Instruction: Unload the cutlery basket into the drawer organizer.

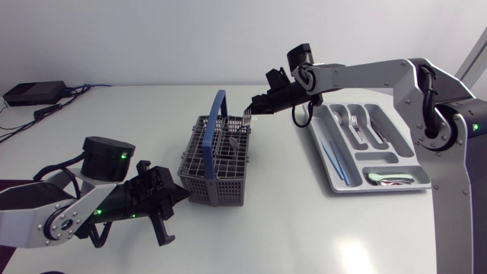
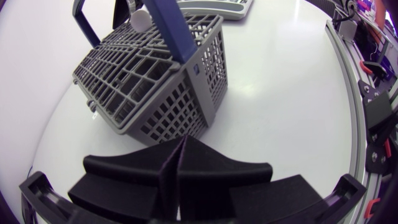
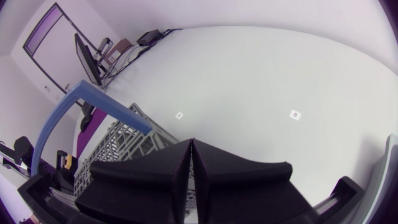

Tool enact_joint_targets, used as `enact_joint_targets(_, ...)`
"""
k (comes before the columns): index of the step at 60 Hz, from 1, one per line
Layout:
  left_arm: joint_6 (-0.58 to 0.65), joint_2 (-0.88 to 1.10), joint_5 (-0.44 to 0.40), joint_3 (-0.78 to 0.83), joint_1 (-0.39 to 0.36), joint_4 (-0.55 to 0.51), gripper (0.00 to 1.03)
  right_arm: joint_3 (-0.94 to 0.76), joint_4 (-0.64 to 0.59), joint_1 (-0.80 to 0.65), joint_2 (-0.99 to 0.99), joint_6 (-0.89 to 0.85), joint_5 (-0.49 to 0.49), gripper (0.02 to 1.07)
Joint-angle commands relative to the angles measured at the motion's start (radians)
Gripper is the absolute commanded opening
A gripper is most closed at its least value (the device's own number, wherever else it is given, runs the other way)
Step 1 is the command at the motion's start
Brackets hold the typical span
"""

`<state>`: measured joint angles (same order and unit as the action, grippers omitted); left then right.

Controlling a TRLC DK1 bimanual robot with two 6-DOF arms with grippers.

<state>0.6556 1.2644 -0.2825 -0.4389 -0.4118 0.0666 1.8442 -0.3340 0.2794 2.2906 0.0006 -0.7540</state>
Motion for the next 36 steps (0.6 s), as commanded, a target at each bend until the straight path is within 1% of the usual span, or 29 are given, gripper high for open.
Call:
enact_joint_targets(1,0.026,0.036,-0.007,0.003,0.025,0.019,0.18,-0.002,-0.011,0.012,0.026,0.018,-0.024,0.12)
enact_joint_targets(17,0.039,0.087,-0.047,-0.017,0.096,0.061,0.18,-0.181,-0.019,0.02,-0.088,-0.044,-0.041,0.12)
enact_joint_targets(27,0.038,0.109,-0.057,-0.026,0.108,0.087,0.18,-0.312,-0.014,0.014,-0.163,-0.077,-0.045,0.12)
enact_joint_targets(36,0.033,0.139,-0.07,-0.05,0.125,0.107,0.18,-0.467,0.0,0.004,-0.247,-0.116,-0.047,0.12)
